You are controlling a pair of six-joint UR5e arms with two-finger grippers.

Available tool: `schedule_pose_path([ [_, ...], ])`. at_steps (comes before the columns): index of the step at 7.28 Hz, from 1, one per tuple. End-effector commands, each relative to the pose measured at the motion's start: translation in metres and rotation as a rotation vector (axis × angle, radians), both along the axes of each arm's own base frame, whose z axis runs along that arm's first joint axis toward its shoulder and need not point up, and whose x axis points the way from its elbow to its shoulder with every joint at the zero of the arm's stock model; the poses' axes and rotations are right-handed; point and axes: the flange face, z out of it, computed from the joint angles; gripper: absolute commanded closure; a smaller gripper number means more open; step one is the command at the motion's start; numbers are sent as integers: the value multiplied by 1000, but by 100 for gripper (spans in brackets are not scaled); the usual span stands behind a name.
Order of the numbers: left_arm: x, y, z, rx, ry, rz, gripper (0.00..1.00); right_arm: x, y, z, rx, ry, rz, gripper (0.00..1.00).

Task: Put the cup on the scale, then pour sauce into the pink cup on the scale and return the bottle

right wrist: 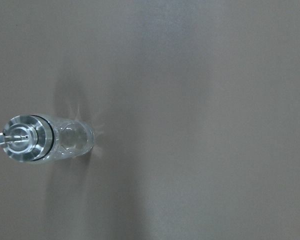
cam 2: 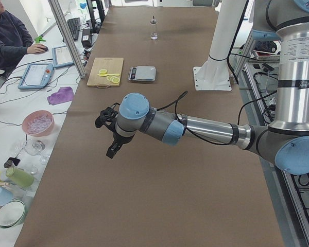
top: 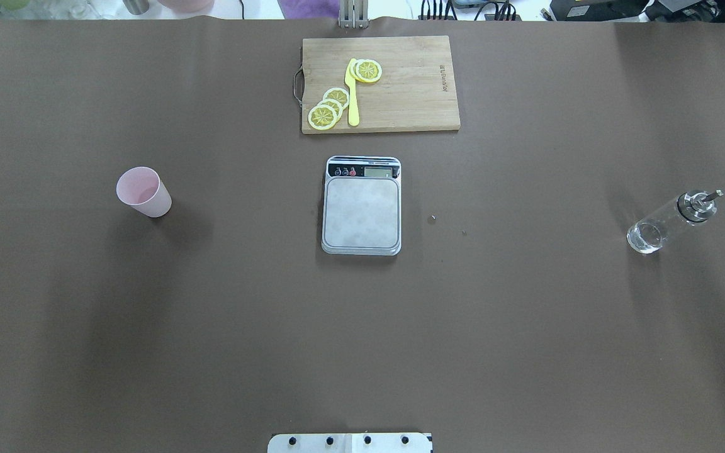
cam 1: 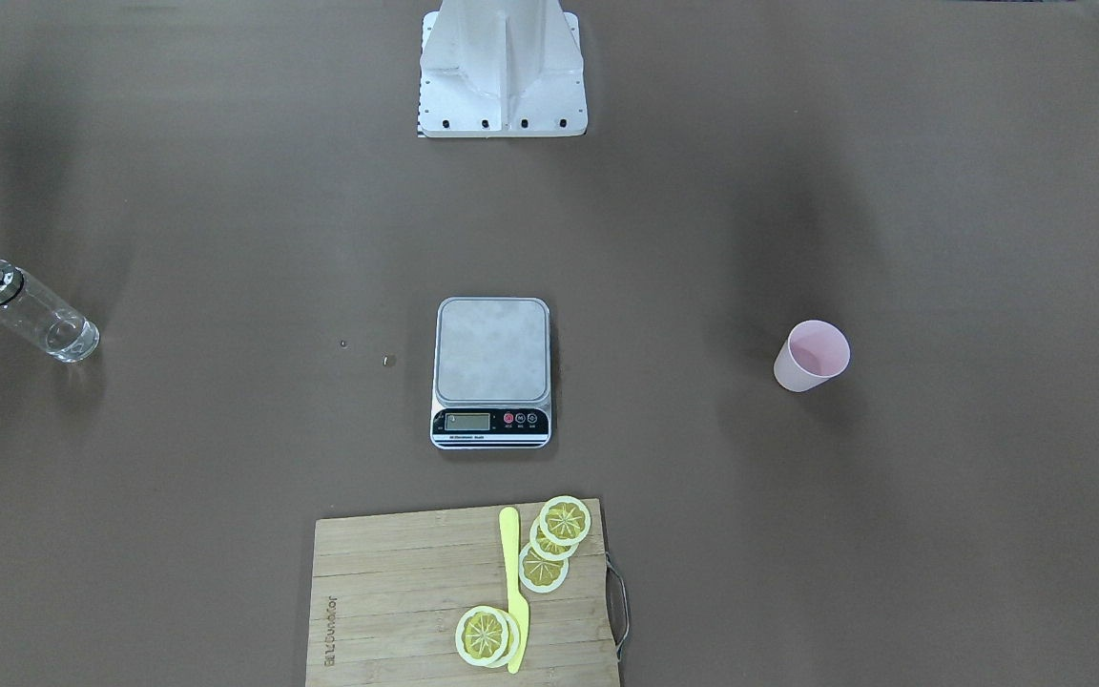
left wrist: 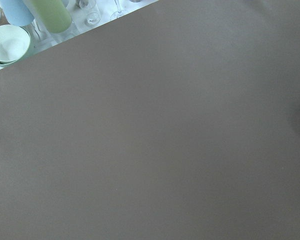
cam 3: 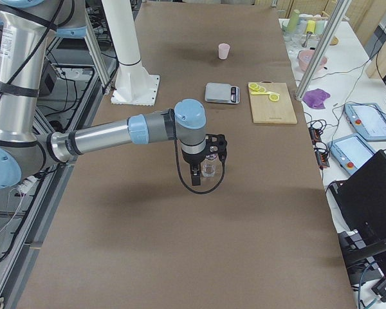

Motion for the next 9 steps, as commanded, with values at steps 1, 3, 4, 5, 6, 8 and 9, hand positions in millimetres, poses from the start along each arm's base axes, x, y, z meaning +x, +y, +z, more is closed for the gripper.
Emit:
schedule_pose_path([
  [1, 49, -18, -23, 61, 15, 96, 1, 0, -4, 3, 14, -1, 8, 0],
  [3, 130, -40, -64, -36, 88, 108, 1, 0, -4, 4, 14, -1, 9, 0],
  [4, 163, -41, -76, -67, 92, 108, 0, 0, -4, 4, 14, -1, 9, 0],
  [5, 215, -42, -85, -144, 82, 90, 0, 0, -4, 3, 16, -1, 9, 0],
  [6, 266, -45, -105, -193, 77, 49, 0, 0, -4, 2, 18, -3, 8, 0],
  [8, 327, -40, -117, -266, 82, 36, 3, 0, -4, 3, 17, -1, 9, 0],
  [9, 353, -46, -116, -306, 79, 38, 3, 0, -4, 3, 19, -1, 9, 0],
])
